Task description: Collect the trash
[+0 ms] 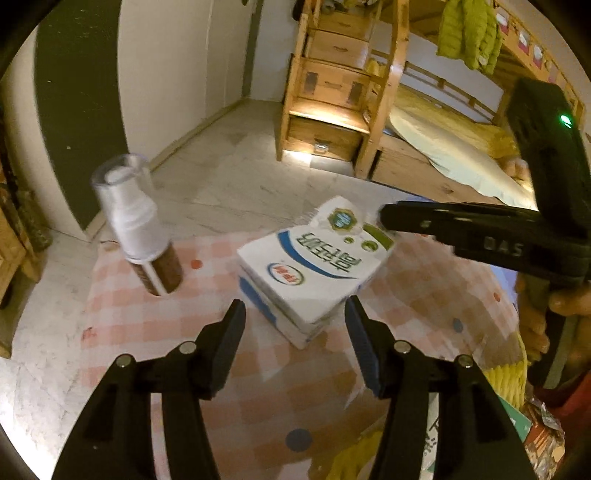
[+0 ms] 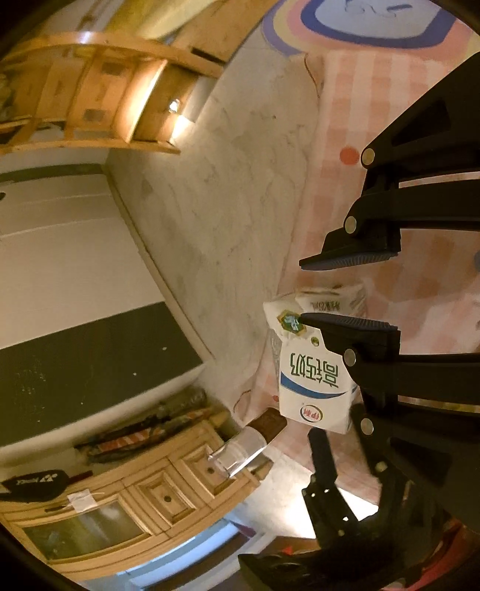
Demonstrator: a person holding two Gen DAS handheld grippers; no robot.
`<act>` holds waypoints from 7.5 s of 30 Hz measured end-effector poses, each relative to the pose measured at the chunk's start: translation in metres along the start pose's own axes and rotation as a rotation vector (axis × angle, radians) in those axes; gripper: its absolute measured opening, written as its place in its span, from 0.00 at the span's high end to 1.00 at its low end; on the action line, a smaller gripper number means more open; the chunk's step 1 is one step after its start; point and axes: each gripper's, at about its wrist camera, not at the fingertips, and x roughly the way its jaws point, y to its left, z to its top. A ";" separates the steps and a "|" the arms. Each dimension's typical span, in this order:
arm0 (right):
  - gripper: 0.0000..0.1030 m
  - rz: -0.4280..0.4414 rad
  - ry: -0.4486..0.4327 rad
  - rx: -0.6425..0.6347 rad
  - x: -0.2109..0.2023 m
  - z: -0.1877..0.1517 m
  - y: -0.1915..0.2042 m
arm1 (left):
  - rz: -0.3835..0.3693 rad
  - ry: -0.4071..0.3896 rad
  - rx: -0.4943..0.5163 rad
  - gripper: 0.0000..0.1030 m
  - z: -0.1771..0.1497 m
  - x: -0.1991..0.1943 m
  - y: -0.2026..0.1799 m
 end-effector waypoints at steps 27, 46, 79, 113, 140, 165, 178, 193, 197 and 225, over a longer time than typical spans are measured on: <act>0.40 -0.128 -0.015 -0.052 -0.097 -0.035 0.039 | 0.104 -0.033 0.087 0.07 -0.046 -0.058 0.018; 0.39 -0.173 -0.065 0.270 -0.135 -0.126 -0.023 | 0.018 0.006 0.069 0.29 -0.031 -0.015 0.020; 0.52 -0.205 -0.130 0.100 -0.223 -0.193 0.069 | 0.222 -0.213 -0.024 0.34 -0.144 -0.206 -0.098; 0.95 -0.293 -0.167 0.116 -0.204 -0.183 0.039 | 0.257 -0.158 0.019 0.34 -0.168 -0.173 -0.131; 0.43 -0.323 0.000 0.325 -0.254 -0.270 0.006 | 0.132 -0.179 0.109 0.34 -0.183 -0.200 -0.192; 0.84 -0.342 0.136 0.317 -0.217 -0.280 0.020 | 0.088 -0.152 0.090 0.34 -0.197 -0.197 -0.193; 0.85 -0.470 0.099 0.385 -0.258 -0.283 -0.056 | -0.023 -0.109 0.219 0.34 -0.169 -0.159 -0.274; 0.81 -0.287 -0.127 0.753 -0.324 -0.363 -0.197 | -0.198 0.054 0.367 0.33 -0.132 -0.038 -0.410; 0.80 -0.294 -0.139 0.783 -0.320 -0.366 -0.210 | -0.220 0.084 0.359 0.28 -0.125 -0.019 -0.419; 0.63 -0.266 -0.220 0.421 -0.338 -0.297 -0.007 | 0.030 -0.102 0.229 0.18 -0.161 -0.165 -0.276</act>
